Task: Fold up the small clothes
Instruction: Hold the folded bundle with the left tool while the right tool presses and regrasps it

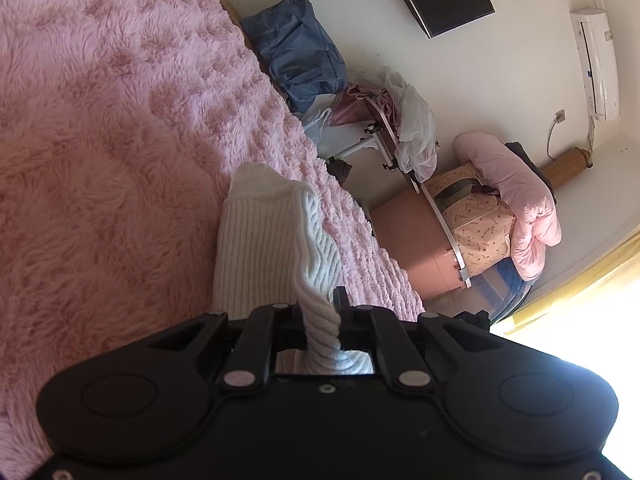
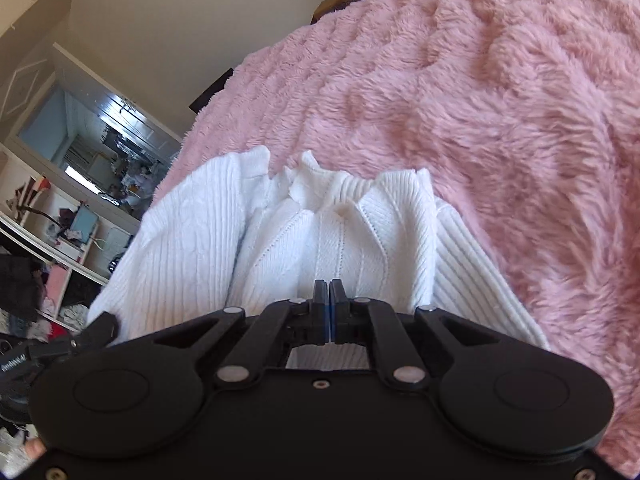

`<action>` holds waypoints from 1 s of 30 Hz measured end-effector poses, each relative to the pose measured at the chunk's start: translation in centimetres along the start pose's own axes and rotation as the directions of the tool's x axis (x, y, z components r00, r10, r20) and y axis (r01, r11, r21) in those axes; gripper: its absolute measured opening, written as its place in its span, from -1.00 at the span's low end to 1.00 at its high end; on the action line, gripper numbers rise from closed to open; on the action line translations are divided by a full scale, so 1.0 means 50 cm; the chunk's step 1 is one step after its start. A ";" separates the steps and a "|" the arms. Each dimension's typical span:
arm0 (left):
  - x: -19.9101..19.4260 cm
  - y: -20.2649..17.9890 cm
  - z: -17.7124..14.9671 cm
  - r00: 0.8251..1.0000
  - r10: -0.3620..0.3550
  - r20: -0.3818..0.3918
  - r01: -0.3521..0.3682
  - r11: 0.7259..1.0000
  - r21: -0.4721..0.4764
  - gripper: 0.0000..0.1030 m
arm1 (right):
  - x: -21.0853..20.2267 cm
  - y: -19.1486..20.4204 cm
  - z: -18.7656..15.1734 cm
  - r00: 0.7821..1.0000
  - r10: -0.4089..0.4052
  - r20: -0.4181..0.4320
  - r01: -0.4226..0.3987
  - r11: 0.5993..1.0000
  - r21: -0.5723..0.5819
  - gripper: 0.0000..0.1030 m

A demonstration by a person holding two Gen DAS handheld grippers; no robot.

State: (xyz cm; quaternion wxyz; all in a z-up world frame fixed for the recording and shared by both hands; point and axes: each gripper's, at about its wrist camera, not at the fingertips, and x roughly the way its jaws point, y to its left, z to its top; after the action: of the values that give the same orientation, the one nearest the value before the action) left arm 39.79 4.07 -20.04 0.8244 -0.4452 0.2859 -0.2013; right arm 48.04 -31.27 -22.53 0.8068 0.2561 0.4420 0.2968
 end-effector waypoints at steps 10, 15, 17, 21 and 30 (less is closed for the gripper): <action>-0.002 0.013 -0.012 1.000 -0.007 -0.016 0.007 1.000 -0.016 -0.87 | 0.042 0.000 0.000 0.992 0.124 -0.027 -0.120 0.985 0.125 -0.58; -0.004 0.014 -0.011 1.000 -0.006 -0.019 0.006 1.000 -0.022 -0.87 | 0.042 0.016 -0.001 0.990 0.142 -0.017 -0.139 0.982 0.125 -0.09; -0.006 0.015 -0.010 1.000 -0.006 -0.020 0.006 1.000 -0.025 -0.87 | 0.051 0.031 0.000 0.992 0.120 -0.034 -0.117 0.989 0.093 -0.08; -0.008 0.015 -0.010 1.000 0.002 -0.021 -0.003 1.000 -0.022 -0.87 | 0.071 0.043 -0.002 0.986 0.146 -0.080 -0.137 0.985 0.107 -0.10; -0.007 0.018 -0.012 1.000 0.009 -0.030 -0.010 1.000 -0.028 -0.87 | 0.056 0.049 -0.002 0.981 0.176 -0.077 -0.168 0.980 0.104 -0.88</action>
State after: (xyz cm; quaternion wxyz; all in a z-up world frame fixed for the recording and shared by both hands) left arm 39.20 4.37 -20.97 0.8147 -0.4522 0.3029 -0.2002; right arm 48.54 -27.59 -22.51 0.7449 0.3194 0.4664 0.3543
